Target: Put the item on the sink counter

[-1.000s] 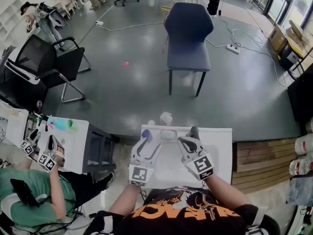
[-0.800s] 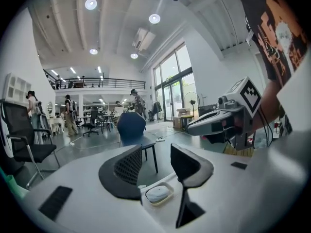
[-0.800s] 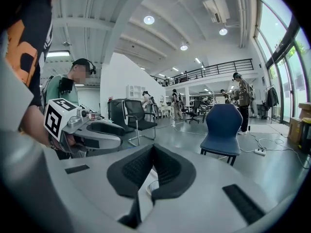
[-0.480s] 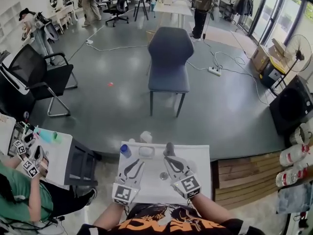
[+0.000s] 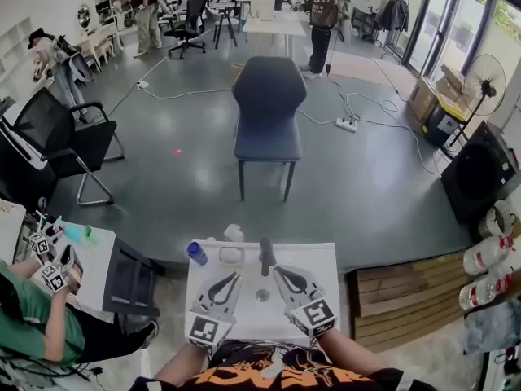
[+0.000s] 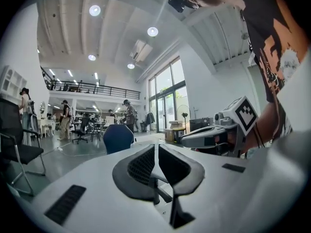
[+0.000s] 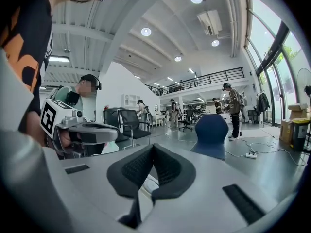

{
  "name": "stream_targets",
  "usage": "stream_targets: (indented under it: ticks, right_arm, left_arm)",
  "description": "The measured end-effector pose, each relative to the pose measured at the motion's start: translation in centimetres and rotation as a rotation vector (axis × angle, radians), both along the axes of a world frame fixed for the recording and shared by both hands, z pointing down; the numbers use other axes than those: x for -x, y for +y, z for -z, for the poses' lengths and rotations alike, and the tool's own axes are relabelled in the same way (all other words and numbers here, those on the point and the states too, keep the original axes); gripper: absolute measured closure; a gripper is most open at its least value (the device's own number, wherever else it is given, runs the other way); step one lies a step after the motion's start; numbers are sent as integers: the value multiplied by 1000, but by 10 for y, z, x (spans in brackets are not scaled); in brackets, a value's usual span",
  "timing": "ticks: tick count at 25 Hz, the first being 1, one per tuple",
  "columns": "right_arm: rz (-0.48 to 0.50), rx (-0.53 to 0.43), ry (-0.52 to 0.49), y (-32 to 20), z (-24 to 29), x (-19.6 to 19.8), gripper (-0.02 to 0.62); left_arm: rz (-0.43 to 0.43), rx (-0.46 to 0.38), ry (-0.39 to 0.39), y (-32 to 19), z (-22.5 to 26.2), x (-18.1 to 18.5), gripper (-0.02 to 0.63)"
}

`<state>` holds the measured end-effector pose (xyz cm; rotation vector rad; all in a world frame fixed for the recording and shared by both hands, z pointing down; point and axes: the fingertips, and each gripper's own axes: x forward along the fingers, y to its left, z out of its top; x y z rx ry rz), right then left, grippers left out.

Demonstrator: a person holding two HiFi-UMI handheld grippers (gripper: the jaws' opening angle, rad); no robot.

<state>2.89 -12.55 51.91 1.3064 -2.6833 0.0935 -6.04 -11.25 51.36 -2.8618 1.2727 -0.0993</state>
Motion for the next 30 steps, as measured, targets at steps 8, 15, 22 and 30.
stream_targets:
  ticks: [8,15,22,30]
  right_arm:
    - [-8,-65,-28,31,33,-30,581]
    - [-11,-104,-42,66,41,-48,581]
    - [-20,-103,-49,98,41,-79,581]
    - [-27,-108,-53,109,44,-95,581]
  left_arm:
    - [26,-40,52,28,37,-29,588]
    - [29,-46,57,61,42,-42,588]
    - [-6,-14,18,91,40,-81,588]
    - [-12,-17,5,101,40,-97,588]
